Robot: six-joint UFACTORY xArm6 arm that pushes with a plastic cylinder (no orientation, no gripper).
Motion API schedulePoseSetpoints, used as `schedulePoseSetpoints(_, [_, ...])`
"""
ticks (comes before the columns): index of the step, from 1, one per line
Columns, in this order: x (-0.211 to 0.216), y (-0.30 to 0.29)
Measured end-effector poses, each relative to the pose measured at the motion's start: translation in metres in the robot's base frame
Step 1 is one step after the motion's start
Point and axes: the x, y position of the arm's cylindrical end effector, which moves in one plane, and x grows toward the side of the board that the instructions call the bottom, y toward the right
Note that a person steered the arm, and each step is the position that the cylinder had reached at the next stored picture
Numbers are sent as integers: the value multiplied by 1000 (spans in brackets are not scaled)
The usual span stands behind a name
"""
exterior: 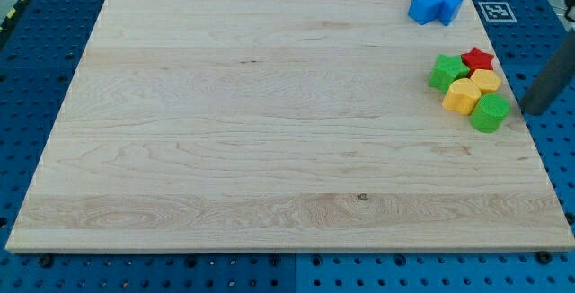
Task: Push yellow hexagon to the centre of the board
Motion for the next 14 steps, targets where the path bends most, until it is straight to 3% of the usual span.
schedulePoseSetpoints(3, [-41, -25])
schedulePoseSetpoints(6, [8, -143])
schedulePoseSetpoints(9, [5, -68])
schedulePoseSetpoints(10, [-3, -79])
schedulePoseSetpoints(12, [-5, -230])
schedulePoseSetpoints(13, [-5, -241])
schedulePoseSetpoints(14, [-5, -174])
